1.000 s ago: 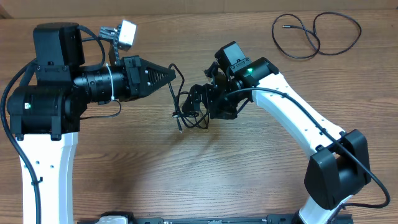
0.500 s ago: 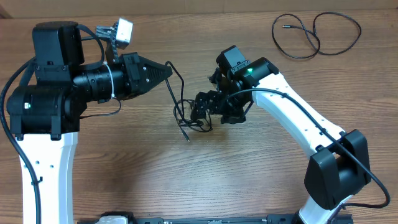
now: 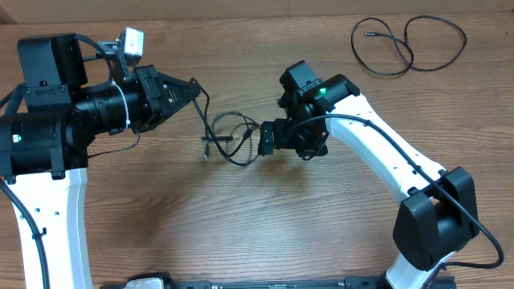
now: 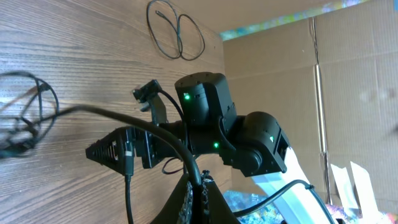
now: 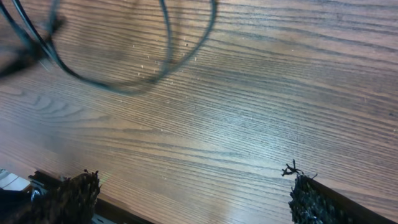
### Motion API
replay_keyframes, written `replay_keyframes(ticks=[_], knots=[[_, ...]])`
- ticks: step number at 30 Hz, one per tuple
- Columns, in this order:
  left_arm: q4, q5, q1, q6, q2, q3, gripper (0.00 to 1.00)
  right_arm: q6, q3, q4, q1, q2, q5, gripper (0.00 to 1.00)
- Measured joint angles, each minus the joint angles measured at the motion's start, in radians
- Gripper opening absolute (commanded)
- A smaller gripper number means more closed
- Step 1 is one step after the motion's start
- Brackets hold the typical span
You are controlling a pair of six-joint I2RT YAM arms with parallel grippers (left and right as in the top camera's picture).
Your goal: Untangle cables
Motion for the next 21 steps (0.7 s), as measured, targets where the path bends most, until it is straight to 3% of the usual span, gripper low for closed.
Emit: replay_keyframes(ticks=[12, 21], knots=[[-0.010, 0.019, 0.000, -0.091, 0.000, 0.000, 0.04, 0.001, 0.000, 0.103, 0.000, 0.000, -0.168, 1.00], [-0.098, 0.011, -0.051, 0.040, 0.000, 0.000, 0.04, -0.001, 0.000, 0.179, 0.000, 0.000, -0.272, 1.00]])
